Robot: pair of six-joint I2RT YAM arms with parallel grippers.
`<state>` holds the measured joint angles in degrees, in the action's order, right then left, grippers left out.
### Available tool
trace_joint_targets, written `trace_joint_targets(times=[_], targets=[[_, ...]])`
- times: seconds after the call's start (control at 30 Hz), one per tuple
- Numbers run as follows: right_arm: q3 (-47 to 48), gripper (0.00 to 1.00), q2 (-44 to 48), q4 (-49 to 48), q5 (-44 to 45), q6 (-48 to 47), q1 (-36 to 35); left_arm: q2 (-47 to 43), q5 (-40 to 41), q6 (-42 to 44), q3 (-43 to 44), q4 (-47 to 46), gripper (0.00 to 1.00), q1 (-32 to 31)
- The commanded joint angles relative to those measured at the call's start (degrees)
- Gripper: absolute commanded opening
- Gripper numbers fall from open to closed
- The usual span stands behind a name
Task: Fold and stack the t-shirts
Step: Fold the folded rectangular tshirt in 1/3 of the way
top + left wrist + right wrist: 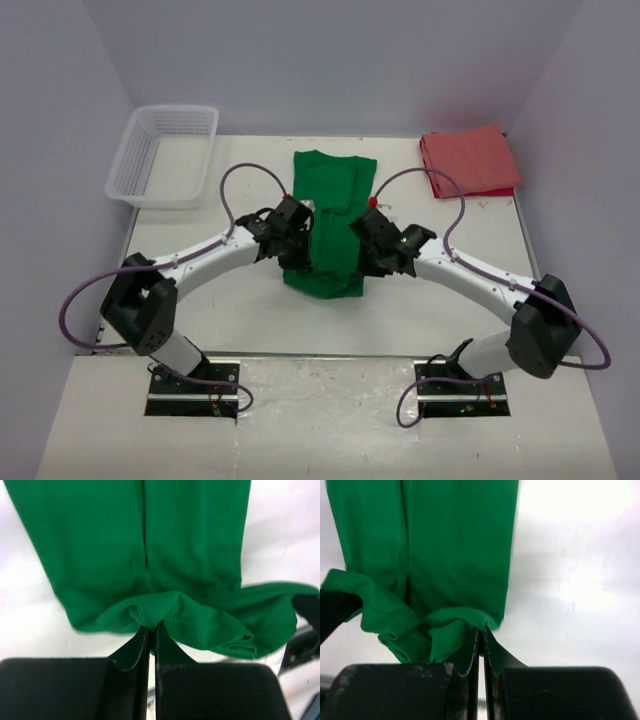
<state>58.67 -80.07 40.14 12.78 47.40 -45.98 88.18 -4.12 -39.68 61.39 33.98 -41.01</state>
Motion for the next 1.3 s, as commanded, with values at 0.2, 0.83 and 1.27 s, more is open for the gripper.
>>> trace_joint_targets(times=[0.2,0.83,1.27], targets=[[19.53,0.00,-18.51,1.25,-4.15,-19.35,12.39,17.26,-2.03,7.51,18.85,-1.72,0.00,12.26],[46.86,0.15,-44.19,6.00,-11.46,-28.15,22.24,36.36,-5.64,10.50,39.34,-2.33,0.01,17.64],[52.60,0.45,-43.52,4.77,-0.12,-31.75,23.92,7.98,10.01,10.94,11.22,-26.68,0.45,17.55]])
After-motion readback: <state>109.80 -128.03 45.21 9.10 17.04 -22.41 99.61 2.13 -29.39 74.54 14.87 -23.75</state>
